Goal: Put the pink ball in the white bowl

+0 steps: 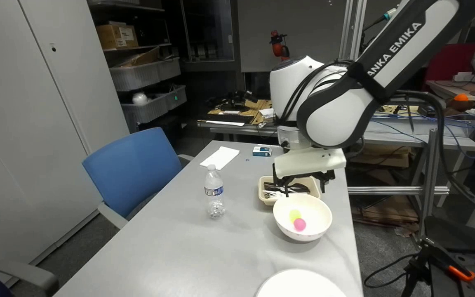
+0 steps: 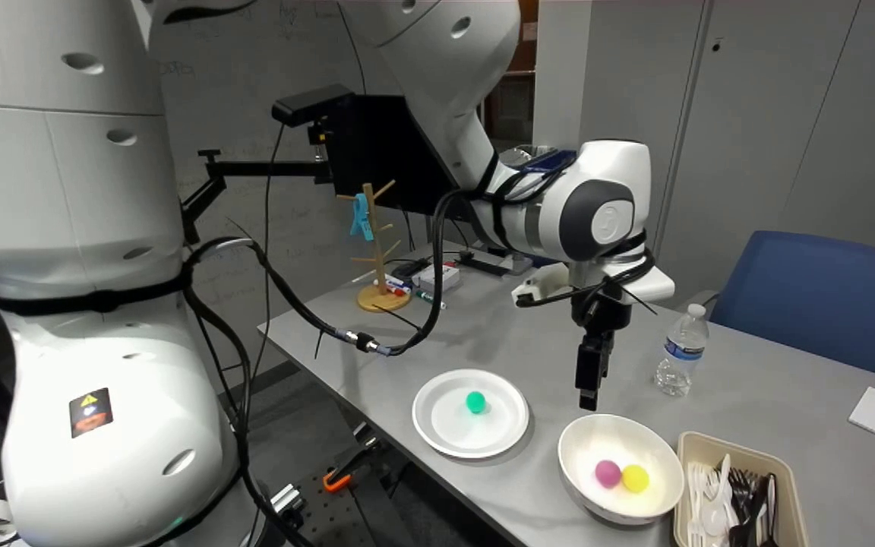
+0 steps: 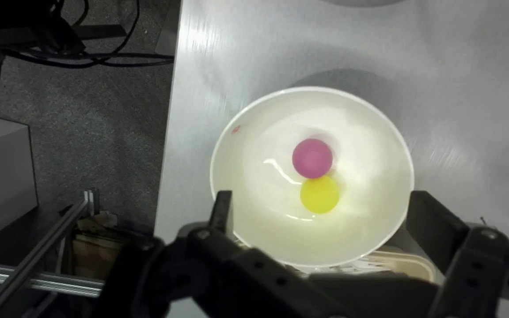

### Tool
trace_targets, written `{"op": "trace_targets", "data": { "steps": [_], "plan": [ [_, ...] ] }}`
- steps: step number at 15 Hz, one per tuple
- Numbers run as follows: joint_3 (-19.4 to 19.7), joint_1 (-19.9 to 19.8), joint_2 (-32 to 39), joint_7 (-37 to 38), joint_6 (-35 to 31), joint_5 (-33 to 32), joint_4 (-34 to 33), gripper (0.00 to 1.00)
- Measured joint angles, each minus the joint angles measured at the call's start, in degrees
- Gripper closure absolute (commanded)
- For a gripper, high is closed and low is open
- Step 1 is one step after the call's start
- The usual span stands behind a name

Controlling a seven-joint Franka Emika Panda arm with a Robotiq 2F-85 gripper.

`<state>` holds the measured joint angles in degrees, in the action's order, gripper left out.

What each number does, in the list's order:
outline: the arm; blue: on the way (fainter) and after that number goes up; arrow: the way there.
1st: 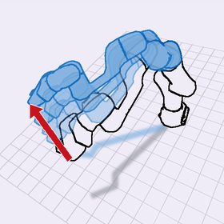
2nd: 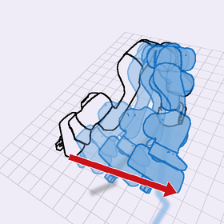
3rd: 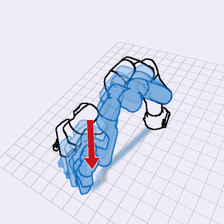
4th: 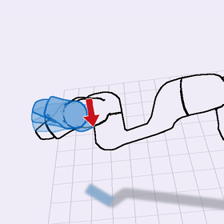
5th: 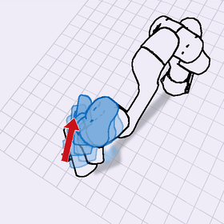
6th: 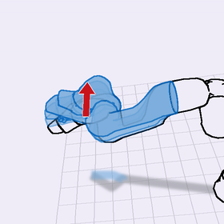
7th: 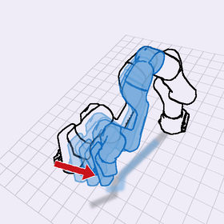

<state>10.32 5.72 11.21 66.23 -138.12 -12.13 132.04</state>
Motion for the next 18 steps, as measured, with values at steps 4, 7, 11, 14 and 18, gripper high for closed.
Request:
{"op": "trace_targets", "data": {
  "steps": [4,7,11,14,18],
  "plan": [
    [-3.5,0.0,-5.1,-5.0,0.0,-0.1,4.0,0.00],
    [-5.7,0.0,-8.9,-7.9,0.0,-0.2,7.0,0.00],
    [-7.5,0.0,-12.7,-9.6,0.0,-0.6,10.0,0.00],
    [-7.6,-0.1,-13.5,-9.7,0.0,-0.8,10.7,0.00],
    [-7.6,-0.1,-13.5,-9.8,0.0,-0.8,10.8,0.00]
  ]
}}
